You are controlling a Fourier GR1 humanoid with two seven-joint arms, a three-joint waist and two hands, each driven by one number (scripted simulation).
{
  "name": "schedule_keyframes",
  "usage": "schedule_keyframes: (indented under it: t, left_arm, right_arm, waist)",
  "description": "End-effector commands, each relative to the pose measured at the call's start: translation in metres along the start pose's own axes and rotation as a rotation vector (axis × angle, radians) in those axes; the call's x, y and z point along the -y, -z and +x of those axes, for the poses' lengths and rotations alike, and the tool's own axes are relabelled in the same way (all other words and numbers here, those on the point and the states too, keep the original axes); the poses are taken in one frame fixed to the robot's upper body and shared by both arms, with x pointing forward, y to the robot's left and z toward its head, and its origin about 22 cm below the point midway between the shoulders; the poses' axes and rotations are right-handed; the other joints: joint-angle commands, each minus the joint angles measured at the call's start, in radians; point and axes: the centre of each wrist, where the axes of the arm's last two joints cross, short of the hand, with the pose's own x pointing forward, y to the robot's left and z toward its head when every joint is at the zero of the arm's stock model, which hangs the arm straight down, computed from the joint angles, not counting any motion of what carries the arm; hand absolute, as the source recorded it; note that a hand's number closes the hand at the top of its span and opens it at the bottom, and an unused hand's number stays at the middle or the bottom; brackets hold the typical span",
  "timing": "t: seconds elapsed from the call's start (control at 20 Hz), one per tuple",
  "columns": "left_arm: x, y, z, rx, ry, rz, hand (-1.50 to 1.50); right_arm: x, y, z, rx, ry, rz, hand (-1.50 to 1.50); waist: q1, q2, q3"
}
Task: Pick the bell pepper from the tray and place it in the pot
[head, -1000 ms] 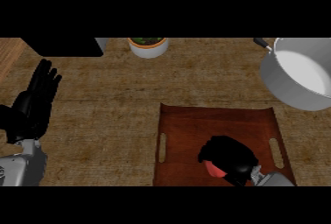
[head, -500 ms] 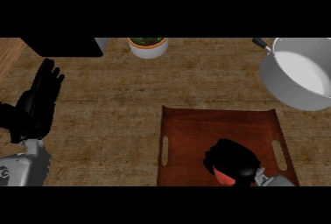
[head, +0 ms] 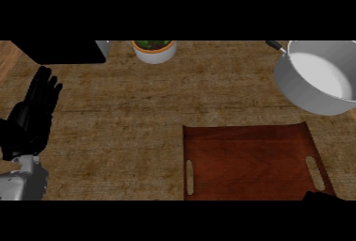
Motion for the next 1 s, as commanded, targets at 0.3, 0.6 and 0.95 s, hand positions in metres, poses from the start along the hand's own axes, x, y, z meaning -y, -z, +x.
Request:
schedule_keyframes:
  t: [0.3, 0.6, 0.95]
  left_arm:
    - [-0.003, -0.002, -0.014, 0.012, 0.008, 0.023, 0.00]
    - [-0.009, 0.003, 0.003, 0.020, 0.012, 0.001, 0.00]
    - [0.013, 0.004, 0.002, 0.010, 0.005, -0.036, 0.00]
  right_arm:
    - [0.030, -0.078, -0.006, 0.012, 0.159, -0.511, 1.50]
    - [0.073, -0.127, -0.014, -0.053, 0.193, -0.843, 1.50]
    - [0.124, -0.156, -0.038, -0.163, 0.266, -0.993, 1.50]
  waist:
    - [-0.014, 0.001, -0.001]
    - [0.005, 0.001, -0.001]
    - [0.031, 0.006, 0.000]
